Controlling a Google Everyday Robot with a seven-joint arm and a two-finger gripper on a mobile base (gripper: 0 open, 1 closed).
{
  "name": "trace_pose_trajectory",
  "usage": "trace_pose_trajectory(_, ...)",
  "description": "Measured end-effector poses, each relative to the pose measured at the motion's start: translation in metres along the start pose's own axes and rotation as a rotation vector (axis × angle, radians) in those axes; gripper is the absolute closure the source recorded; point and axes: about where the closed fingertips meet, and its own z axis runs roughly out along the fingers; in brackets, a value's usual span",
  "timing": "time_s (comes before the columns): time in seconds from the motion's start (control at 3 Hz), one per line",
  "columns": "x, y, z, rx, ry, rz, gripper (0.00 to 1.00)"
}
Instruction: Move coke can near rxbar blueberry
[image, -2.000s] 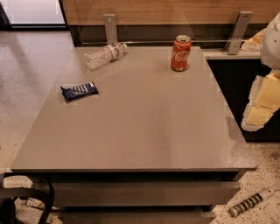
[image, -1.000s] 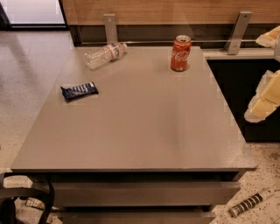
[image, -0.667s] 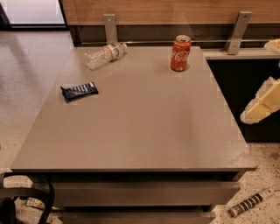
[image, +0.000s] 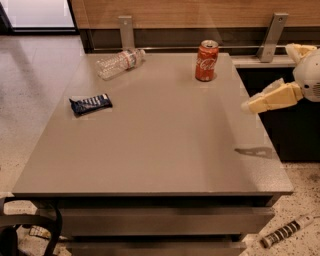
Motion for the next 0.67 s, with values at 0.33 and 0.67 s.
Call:
trace_pose_trajectory(0.33, -0.025, -0.037, 0.019, 0.112, -0.179, 0.03, 0.0)
trace_pose_trajectory(0.67, -0.047, -0.069, 0.032, 0.231, -0.332, 0.055, 0.0)
